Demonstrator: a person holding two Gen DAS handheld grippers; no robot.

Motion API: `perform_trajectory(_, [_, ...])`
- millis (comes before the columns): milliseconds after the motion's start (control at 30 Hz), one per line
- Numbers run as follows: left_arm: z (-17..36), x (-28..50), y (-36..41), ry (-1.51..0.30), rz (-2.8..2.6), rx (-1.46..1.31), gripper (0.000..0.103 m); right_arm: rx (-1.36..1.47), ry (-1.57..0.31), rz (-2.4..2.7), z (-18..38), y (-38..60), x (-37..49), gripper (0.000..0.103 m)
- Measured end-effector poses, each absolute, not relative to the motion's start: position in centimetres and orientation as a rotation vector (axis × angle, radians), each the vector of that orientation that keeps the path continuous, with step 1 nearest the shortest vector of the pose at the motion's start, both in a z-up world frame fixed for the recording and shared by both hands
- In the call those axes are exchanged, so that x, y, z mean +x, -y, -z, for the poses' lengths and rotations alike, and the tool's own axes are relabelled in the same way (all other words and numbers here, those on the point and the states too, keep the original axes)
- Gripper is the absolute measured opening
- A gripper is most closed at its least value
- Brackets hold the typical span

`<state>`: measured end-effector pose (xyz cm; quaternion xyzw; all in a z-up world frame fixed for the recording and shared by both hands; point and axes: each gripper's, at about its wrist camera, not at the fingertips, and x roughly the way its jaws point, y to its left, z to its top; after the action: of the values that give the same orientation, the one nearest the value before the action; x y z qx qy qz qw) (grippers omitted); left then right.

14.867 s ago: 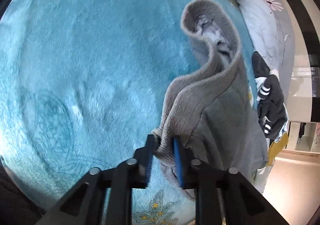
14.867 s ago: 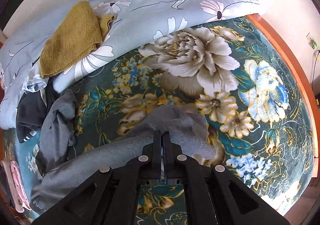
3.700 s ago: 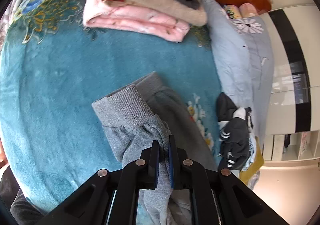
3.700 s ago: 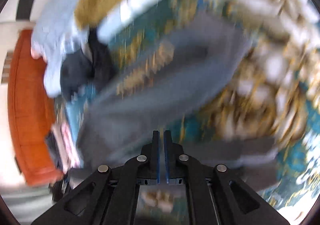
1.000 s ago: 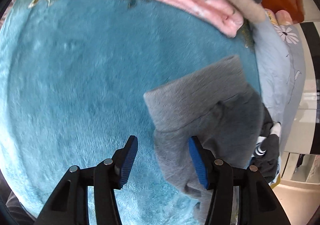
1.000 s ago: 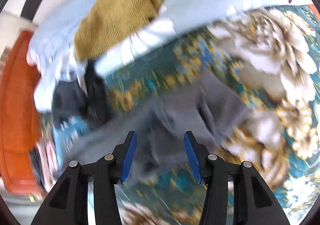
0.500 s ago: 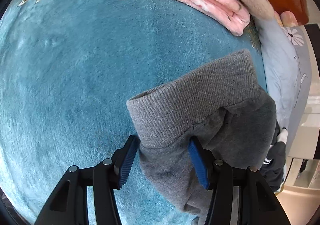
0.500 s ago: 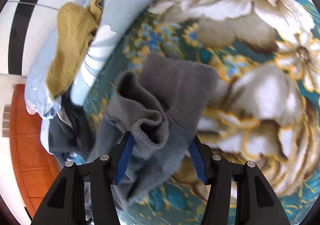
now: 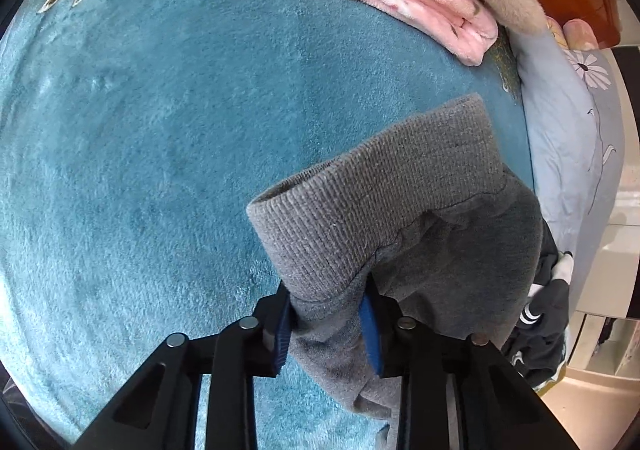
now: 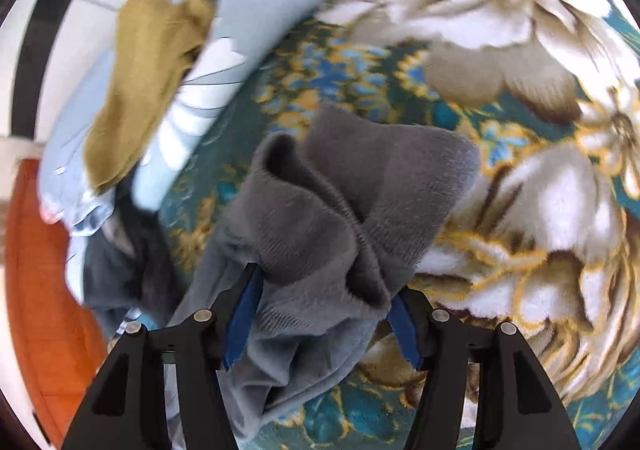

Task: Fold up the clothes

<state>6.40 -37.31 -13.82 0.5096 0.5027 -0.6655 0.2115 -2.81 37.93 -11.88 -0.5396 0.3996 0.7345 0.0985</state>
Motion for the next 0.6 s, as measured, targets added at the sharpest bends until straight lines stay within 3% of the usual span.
perform_trajectory(33, [13.5,6.3,37.3,-1.382,1.863,1.419,0.023,-1.607,-1.146,-2.170,11.8,-37.7,-3.0,0.059])
perform_trajectory(200, [11.9,6.0,36.9,-1.304,1.936,1.435,0.015,-1.648,-0.983,-2.185,10.5,-36.3,-4.4,0.028])
perform_trajectory(600, [1.2,5.9,36.1,-1.188,2.277,1.475,0.013,-1.595,-0.897,-2.451,1.1,-34.8,-5.4,0.018])
